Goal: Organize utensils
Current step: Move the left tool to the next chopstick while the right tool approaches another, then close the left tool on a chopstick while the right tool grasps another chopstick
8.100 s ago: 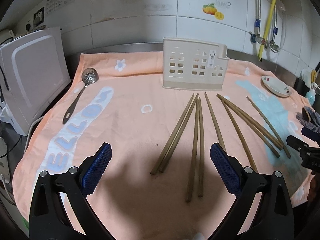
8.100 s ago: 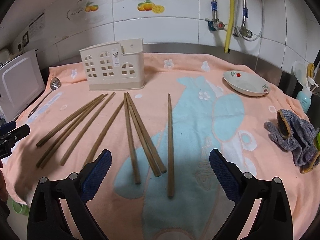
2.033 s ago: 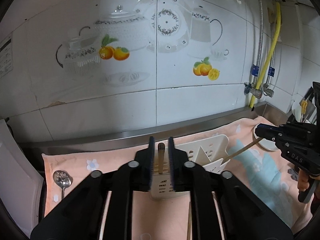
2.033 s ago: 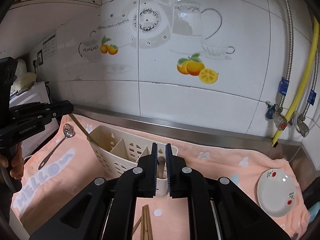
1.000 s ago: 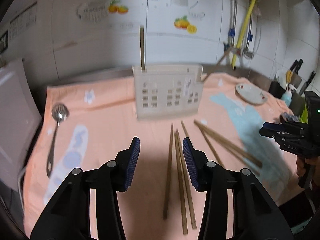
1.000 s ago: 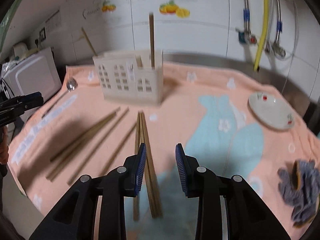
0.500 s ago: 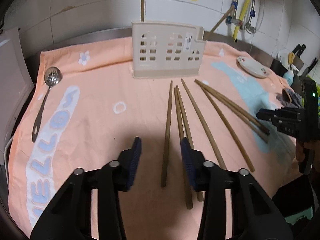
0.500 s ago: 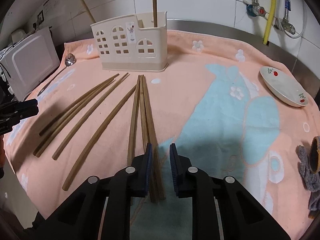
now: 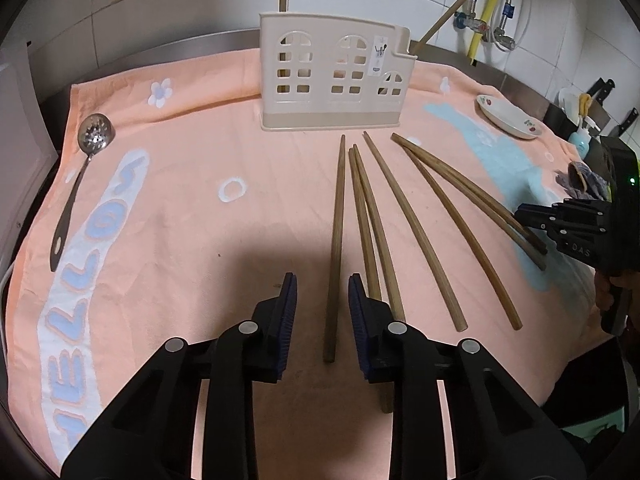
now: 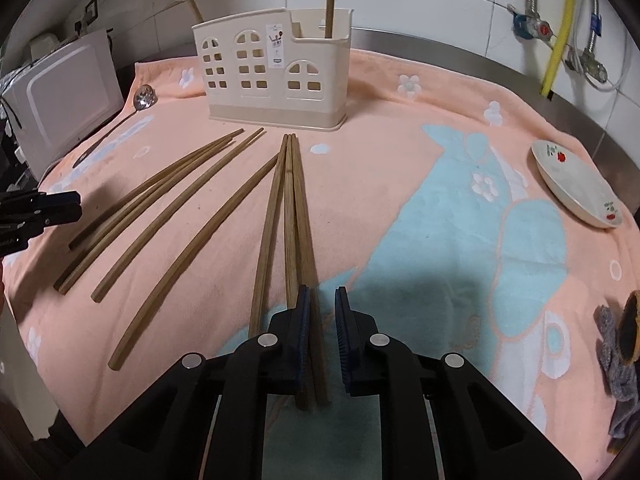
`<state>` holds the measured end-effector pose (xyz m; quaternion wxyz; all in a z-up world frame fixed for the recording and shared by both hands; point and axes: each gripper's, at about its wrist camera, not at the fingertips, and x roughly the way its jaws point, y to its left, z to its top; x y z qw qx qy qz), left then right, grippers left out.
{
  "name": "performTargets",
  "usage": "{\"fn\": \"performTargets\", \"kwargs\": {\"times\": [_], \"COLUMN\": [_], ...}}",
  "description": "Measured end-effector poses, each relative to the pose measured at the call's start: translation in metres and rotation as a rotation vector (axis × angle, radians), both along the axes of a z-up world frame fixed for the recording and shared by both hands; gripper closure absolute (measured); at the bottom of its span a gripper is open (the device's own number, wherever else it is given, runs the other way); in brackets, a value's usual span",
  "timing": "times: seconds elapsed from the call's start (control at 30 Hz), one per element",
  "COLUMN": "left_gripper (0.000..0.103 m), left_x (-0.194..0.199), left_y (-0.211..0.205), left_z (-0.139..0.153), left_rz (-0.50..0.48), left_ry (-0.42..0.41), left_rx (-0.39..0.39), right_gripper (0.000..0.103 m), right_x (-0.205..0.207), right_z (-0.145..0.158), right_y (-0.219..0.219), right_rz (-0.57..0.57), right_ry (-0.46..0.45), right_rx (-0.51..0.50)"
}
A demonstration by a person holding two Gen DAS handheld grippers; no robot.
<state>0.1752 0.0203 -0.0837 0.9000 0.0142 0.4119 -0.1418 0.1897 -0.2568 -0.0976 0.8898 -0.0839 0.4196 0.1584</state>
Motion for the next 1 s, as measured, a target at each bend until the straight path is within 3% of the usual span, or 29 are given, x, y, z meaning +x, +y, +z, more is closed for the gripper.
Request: {"fn": "performTargets", "kwargs": {"times": [0.6,1.0], "left_gripper": [0.084,0.093], "left_x": [0.021,0.018], "left_y": [-0.012,-0.024], "left_z": [-0.023,-0.023], "left_rz": [-0.006,0.015], "left_ry": [0.044,0.012], "left_rx": [-0.003,0.079], "right_gripper": [0.091,0.092], "right_x": [-0.005,-0.009], "right_z": [-0.004,-0.005], "right_y": [-0.002,-0.003], "right_rz": [0.008,-0.005], "right_ry": [0.001,-0.025], "right_rx": [-0.013,-0.002]}}
